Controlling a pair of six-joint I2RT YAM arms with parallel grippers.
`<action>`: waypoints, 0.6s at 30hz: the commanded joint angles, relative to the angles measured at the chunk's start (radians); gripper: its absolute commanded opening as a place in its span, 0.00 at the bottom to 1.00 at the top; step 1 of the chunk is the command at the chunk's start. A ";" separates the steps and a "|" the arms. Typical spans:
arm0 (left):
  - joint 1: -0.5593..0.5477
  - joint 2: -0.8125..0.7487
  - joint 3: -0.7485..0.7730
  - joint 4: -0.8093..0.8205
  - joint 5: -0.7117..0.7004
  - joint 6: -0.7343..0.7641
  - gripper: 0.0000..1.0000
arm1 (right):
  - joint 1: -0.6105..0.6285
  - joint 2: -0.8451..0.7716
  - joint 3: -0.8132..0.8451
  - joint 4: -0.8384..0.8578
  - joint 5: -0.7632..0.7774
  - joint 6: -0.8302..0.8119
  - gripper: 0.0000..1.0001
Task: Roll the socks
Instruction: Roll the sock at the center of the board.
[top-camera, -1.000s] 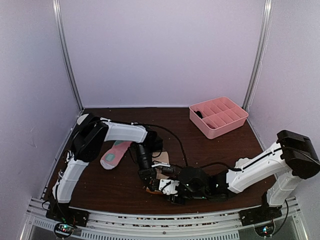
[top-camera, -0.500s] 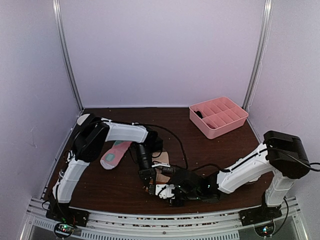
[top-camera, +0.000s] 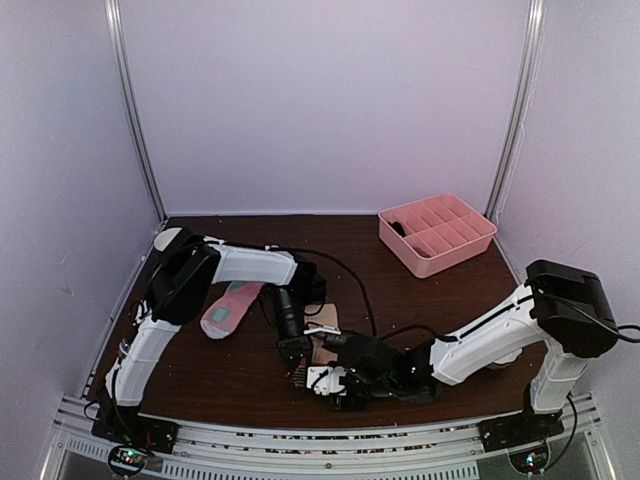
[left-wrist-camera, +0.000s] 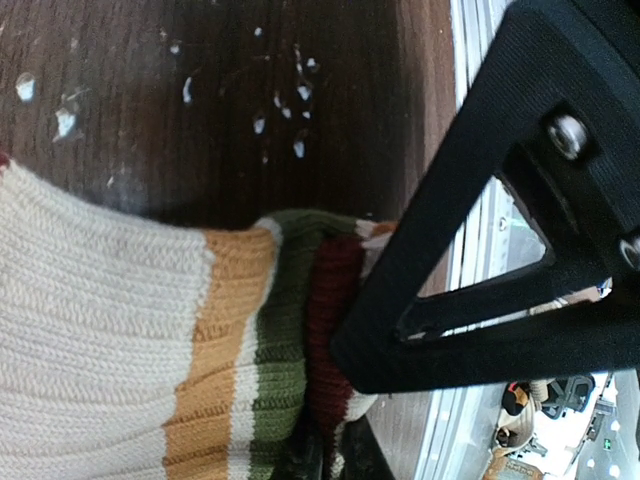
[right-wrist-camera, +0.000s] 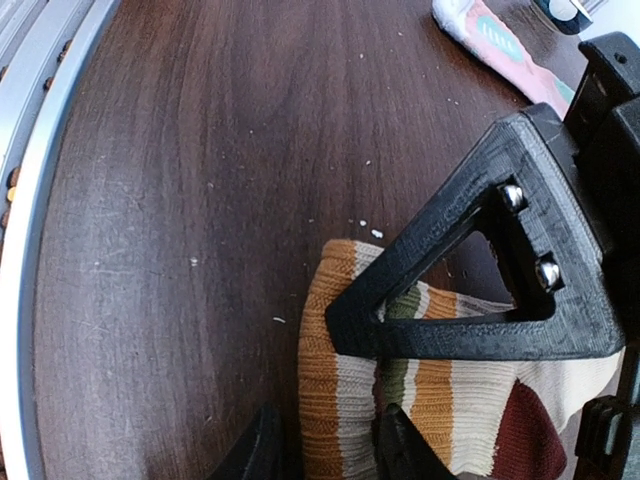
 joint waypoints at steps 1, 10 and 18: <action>0.005 0.033 0.012 0.007 -0.057 0.018 0.09 | -0.017 -0.003 0.023 -0.051 0.019 -0.012 0.32; 0.004 -0.042 -0.039 0.092 -0.069 -0.008 0.38 | -0.058 0.076 0.048 -0.122 -0.046 0.083 0.15; 0.053 -0.265 -0.213 0.357 -0.155 -0.102 0.66 | -0.085 0.083 -0.025 -0.103 -0.152 0.181 0.02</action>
